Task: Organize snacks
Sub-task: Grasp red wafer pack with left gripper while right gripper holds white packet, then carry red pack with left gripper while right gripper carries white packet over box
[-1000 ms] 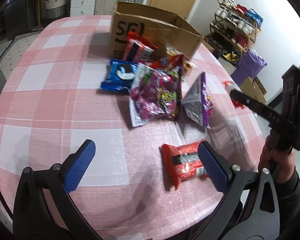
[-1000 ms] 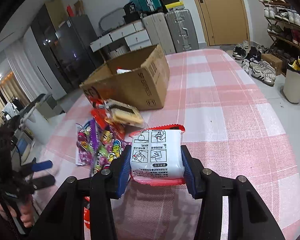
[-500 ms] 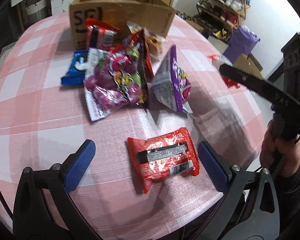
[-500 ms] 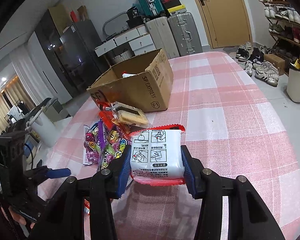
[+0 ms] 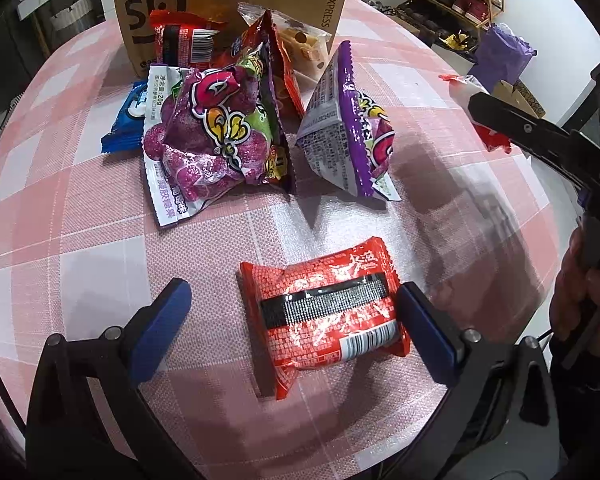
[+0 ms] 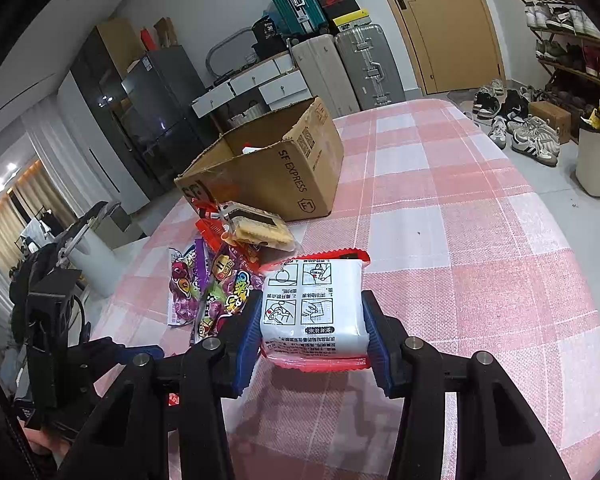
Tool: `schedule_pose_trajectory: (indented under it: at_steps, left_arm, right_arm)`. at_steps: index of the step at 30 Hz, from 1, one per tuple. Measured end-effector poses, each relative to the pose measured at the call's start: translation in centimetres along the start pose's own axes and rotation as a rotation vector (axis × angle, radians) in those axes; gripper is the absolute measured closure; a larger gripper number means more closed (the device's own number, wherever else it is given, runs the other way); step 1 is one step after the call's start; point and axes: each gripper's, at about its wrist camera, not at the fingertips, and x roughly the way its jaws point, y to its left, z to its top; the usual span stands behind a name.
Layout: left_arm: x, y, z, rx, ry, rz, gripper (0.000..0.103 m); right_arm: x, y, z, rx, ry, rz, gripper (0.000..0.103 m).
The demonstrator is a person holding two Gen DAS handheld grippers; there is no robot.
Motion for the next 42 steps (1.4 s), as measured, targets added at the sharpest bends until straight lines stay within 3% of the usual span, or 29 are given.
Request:
schedule_pose_trajectory:
  at_steps: [6, 11, 14, 17, 18, 19, 22, 28, 42]
  left_arm:
    - [0.2, -0.4, 0.0, 0.013, -0.002, 0.013, 0.002]
    - [0.1, -1.2, -0.3, 0.048, -0.015, 0.013, 0.01]
    - [-0.2, -2.2, -0.9, 0.087, -0.023, 0.026, 0.017]
    - [-0.5, -3.3, -1.0, 0.124, -0.035, 0.019, 0.031]
    - [-0.6, -3.7, -1.1, 0.141, -0.042, 0.012, 0.041]
    - [-0.7, -4.2, -1.1, 0.163, -0.051, 0.007, 0.045]
    - [-0.9, -4.4, -1.1, 0.166, -0.052, -0.013, 0.052]
    - [-1.3, -4.2, -1.2, 0.146, -0.057, -0.043, 0.055]
    - [-3.4, 0.4, -0.9, 0.085, -0.088, -0.084, 0.055]
  right_arm:
    - [0.0, 0.0, 0.0, 0.001, -0.001, 0.001, 0.055]
    - [0.0, -0.1, -0.2, 0.002, 0.004, 0.003, 0.055]
    - [-0.1, -0.2, -0.3, 0.012, 0.006, 0.006, 0.055]
    - [-0.2, -0.2, -0.3, 0.015, 0.005, 0.007, 0.055]
    - [-0.2, -0.2, -0.3, 0.015, 0.006, 0.007, 0.055]
    - [-0.1, -0.2, -0.3, 0.015, 0.008, 0.009, 0.055]
    - [-0.2, -0.1, -0.3, 0.014, 0.009, 0.013, 0.055]
    - [-0.3, 0.0, -0.5, 0.017, 0.009, 0.01, 0.055]
    - [-0.5, 0.7, -0.4, 0.001, 0.008, 0.006, 0.055]
